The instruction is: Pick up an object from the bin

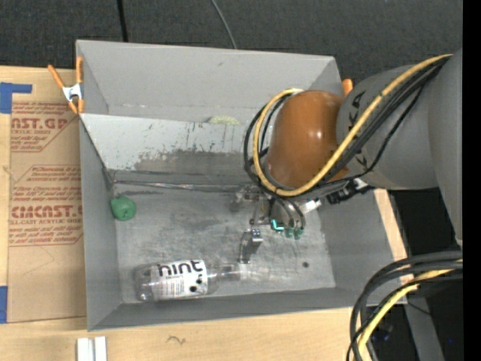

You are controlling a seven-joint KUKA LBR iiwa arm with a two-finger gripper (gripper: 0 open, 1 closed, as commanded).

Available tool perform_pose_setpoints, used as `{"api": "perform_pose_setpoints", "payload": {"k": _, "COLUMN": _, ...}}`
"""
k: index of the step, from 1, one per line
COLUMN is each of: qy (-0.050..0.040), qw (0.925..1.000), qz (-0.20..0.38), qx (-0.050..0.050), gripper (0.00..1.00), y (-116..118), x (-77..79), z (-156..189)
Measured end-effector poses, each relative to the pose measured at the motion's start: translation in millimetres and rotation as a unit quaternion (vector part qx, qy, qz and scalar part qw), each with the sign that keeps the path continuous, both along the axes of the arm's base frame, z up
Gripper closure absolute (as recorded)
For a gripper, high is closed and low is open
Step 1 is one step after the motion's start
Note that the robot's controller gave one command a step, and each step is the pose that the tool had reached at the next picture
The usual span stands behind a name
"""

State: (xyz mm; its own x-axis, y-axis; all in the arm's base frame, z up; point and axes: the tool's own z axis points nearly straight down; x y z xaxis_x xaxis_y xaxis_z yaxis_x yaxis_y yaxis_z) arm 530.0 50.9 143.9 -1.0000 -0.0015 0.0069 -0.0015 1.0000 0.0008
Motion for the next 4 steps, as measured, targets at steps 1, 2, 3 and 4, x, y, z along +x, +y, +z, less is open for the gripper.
{"api": "perform_pose_setpoints", "payload": {"k": 1, "qy": -0.0037, "qw": 1.0, "qz": 0.0, "qx": 0.0, "gripper": 0.0, "y": 0, "x": 2.0, "z": 4}}
{"api": "perform_pose_setpoints", "payload": {"k": 2, "qy": -0.0042, "qw": 0.9998, "qz": 0.018, "qx": 0.0, "gripper": 0.0, "y": -4, "x": 5.3, "z": 2}}
{"api": "perform_pose_setpoints", "payload": {"k": 3, "qy": -0.003, "qw": 0.9987, "qz": 0.052, "qx": 0.0, "gripper": 0.0, "y": 19, "x": -21.2, "z": 19}}
{"api": "perform_pose_setpoints", "payload": {"k": 4, "qy": -0.0036, "qw": 0.9974, "qz": 0.071, "qx": 0.001, "gripper": 0.0, "y": -8, "x": -28.3, "z": 28}}
